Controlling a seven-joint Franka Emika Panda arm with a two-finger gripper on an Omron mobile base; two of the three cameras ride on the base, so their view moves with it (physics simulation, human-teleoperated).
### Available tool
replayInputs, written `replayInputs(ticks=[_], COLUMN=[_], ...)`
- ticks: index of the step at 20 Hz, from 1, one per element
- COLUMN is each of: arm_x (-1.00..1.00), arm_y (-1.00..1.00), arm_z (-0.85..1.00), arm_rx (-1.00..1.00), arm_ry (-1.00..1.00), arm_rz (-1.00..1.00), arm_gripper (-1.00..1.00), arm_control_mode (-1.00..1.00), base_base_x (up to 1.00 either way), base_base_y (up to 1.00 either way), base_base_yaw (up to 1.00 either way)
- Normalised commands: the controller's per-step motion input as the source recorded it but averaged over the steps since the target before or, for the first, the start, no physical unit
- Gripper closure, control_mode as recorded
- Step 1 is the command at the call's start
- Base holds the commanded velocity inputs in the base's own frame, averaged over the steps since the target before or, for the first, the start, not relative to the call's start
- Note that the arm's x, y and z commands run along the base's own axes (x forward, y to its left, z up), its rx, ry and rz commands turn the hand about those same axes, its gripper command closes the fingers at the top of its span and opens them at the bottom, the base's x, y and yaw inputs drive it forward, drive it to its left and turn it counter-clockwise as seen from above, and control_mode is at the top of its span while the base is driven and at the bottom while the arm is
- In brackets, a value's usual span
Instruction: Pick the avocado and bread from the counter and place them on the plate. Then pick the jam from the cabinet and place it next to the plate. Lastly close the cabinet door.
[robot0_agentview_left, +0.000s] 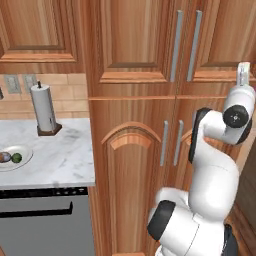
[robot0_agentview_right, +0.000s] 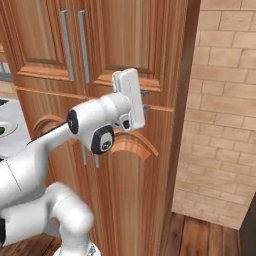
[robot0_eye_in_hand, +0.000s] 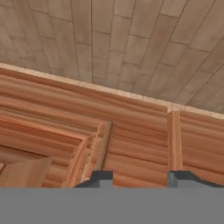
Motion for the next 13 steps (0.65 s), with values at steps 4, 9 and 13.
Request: replayInputs(ticks=[4, 9, 13], arm_x=[1.0, 0.81, 0.14], arm_y=[0.82, 0.62, 0.63], arm_z=[-0.03, 0.04, 0.39], arm_rx=[-0.1, -0.04, -0.02], arm_ry=[0.0, 0.0, 0.0], arm_rz=[-0.39, -0.28, -0.14], arm_gripper=[-1.0, -1.0, -1.0], arm_control_mode=[-1.0, -1.0, -1.0], base_base_x=[0.0, 0.0, 0.0], base_base_y=[0.0, 0.0, 0.0], base_base_yaw=[0.0, 0.0, 0.0])
